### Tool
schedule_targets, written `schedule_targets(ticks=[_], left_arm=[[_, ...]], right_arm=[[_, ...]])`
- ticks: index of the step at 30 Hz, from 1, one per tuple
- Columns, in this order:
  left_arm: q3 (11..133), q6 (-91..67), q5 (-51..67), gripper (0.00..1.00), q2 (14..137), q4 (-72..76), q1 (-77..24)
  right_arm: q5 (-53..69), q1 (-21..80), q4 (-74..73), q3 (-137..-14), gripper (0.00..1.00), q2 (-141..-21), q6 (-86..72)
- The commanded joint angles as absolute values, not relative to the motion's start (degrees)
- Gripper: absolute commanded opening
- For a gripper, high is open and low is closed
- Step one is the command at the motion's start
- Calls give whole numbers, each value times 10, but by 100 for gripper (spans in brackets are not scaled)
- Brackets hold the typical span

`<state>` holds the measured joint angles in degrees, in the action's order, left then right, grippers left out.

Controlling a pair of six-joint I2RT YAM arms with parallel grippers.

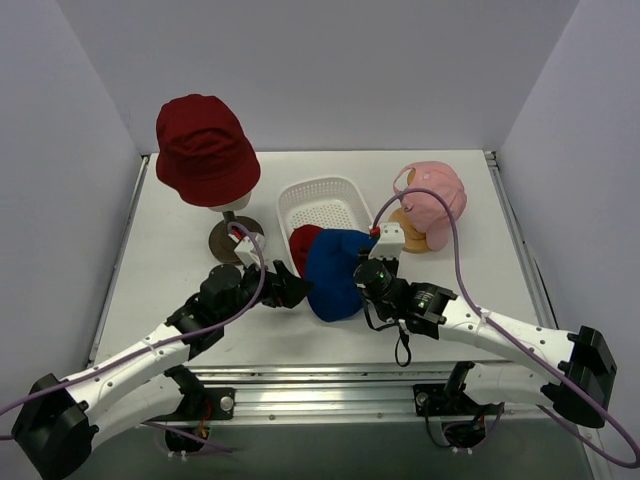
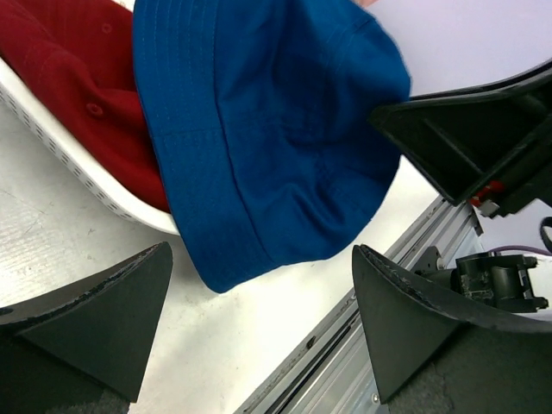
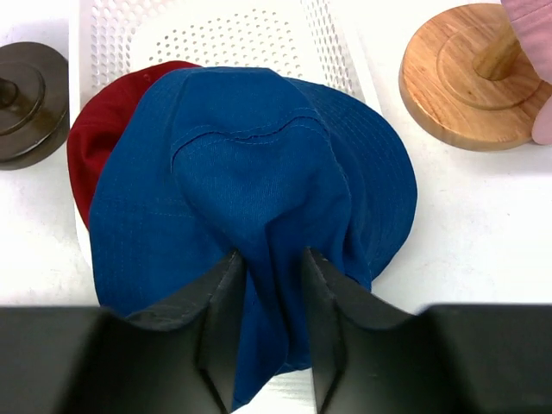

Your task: Stack the hats

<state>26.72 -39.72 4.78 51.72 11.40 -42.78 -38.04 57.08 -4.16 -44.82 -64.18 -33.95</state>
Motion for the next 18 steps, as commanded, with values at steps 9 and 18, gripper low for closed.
schedule_targets(ticks=[9,18], left_arm=[[283,-411,140,94,562,188,-360],[324,-401,224,94,539,177,-335]], right_arm=[[-375,575,-52,-482,0,-614,-302],[-325,580,-81,-545,0,-566,-268]])
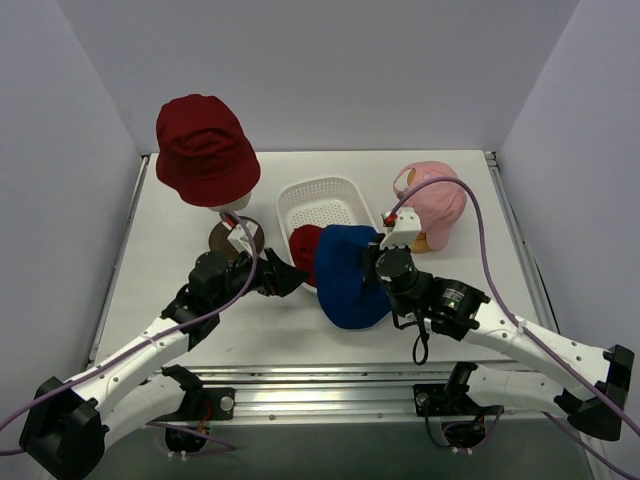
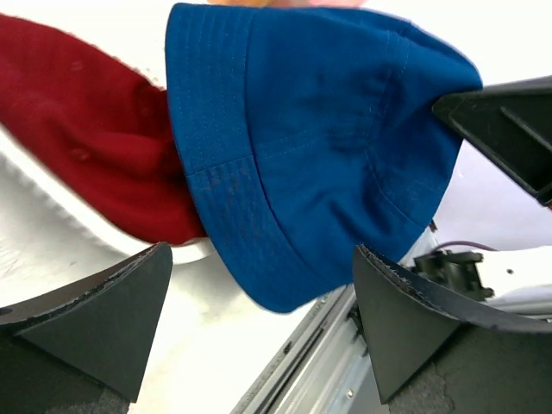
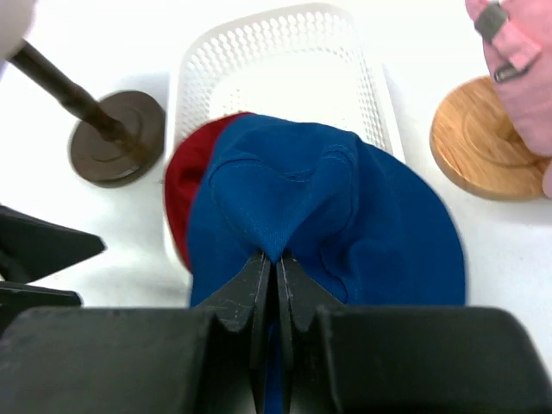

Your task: Stack the hats

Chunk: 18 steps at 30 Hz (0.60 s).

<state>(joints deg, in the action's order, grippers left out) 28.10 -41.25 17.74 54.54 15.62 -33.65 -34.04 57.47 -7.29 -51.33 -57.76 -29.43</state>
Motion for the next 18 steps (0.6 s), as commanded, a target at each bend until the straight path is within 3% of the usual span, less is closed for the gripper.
schedule_targets(ticks=[1,6,14,18], left_arm=[[339,-396,222,94,541,165,-335],[430,-345,181,95,522,18,-332],[720,-267,-16,94,472,-303,-329],[850,-246,-139,94,502,-366,-320]], right_arm=[[-315,580,-81,-550,0,-566,-265],[-312,582,-108,-622,0,-587,-238],[-297,586,-154,-913,0,-696,-145],[-273,586,-165,-1070,0,-787,-103]])
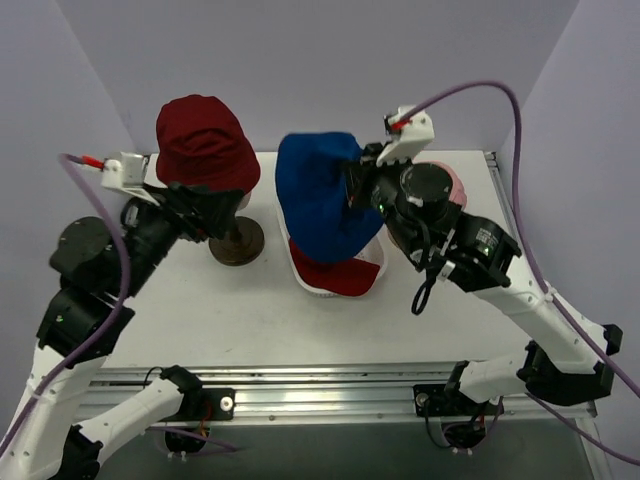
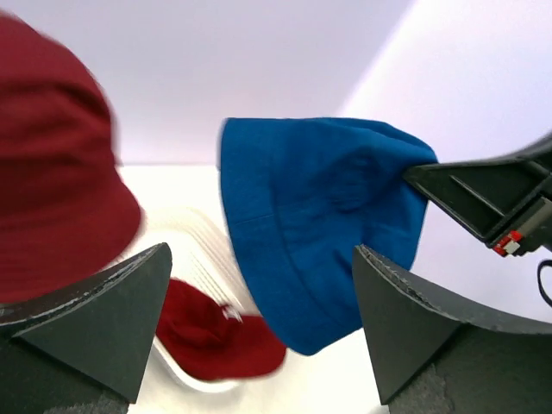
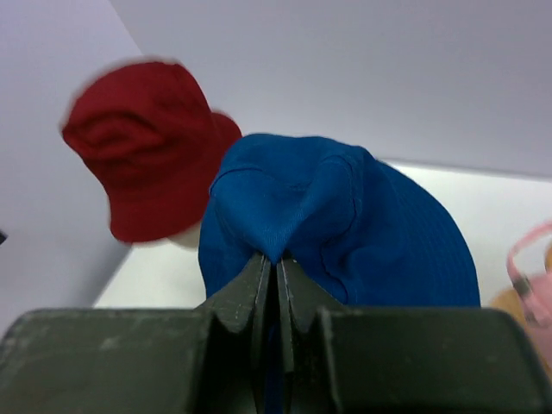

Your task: Stack the hats

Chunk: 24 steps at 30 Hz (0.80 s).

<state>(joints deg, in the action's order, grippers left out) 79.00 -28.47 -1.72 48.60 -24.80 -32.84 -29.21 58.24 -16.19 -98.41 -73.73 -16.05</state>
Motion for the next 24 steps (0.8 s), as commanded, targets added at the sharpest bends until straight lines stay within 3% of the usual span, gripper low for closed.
schedule_targets(ticks=[1,7,9,13,14,18,24], left_arm=[[865,-244,-140,94,507,-369,-317],[977,-248,-88,94,578,-383,-246],[1011,-268,-5,94,621,-388,-172],[1043,-369,232,100,674,-338,-7],[1025,-388,341,100,682,-268,27],[962,-482,519,100,721,-45,91],[904,-583,567,100,739,164,109]], right_arm=[[-266,585,-164,-1101,0,-828,-96],[-203,580,-189,-1432,0,-1029,-42],[-192,579,-161,-1517,0,-1066,-27],[-184,572,-34,-1438,0,-1058,-35],[-172,570,-6,-1420,0,-1053,-40],[-123,569,45,-1376,0,-1032,-55],[-85,569,99,-1336,0,-1000,-60]])
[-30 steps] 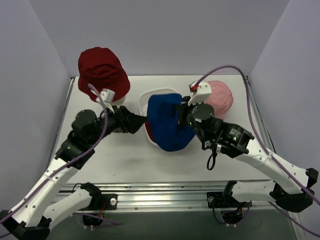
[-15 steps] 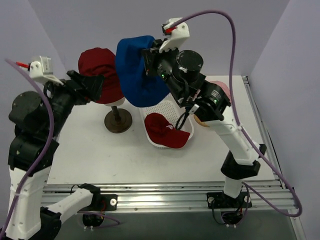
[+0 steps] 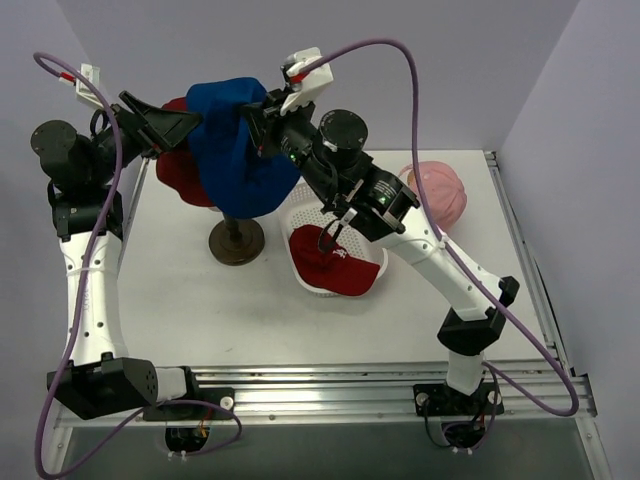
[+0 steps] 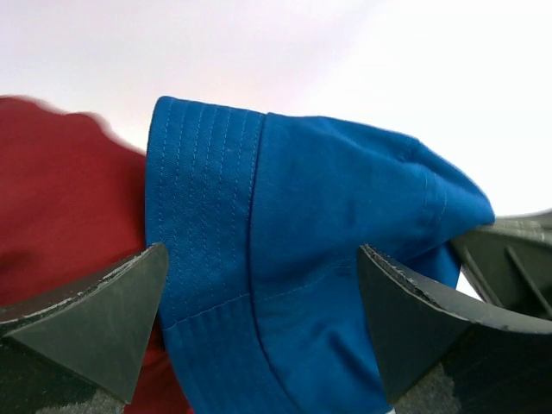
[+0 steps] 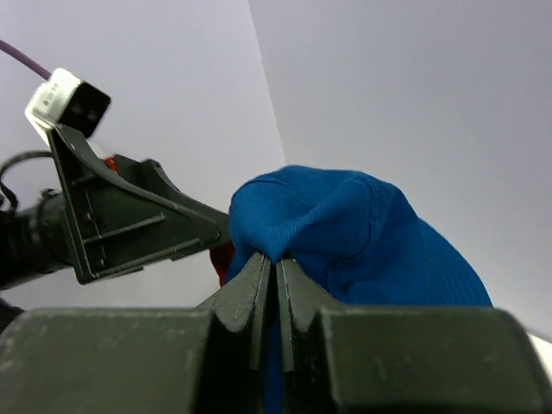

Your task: Stack the hats

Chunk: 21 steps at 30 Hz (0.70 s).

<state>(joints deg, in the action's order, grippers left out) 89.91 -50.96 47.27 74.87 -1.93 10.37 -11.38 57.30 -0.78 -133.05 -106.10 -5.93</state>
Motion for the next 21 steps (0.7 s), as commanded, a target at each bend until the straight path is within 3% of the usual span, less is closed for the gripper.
schedule_targets(ticks=[1,12,21], left_arm=[[904,-590,570,100,741,177,109],[919,-541,558,98,754,127,119],[905,-709,584,96,783,356,120]], right_arm=[[-89,569,99,-1336,0,-1001,-56],[-42,557,126,-1298,0,-981,-65],[-14,549,144,-1284,0,-976,-94]])
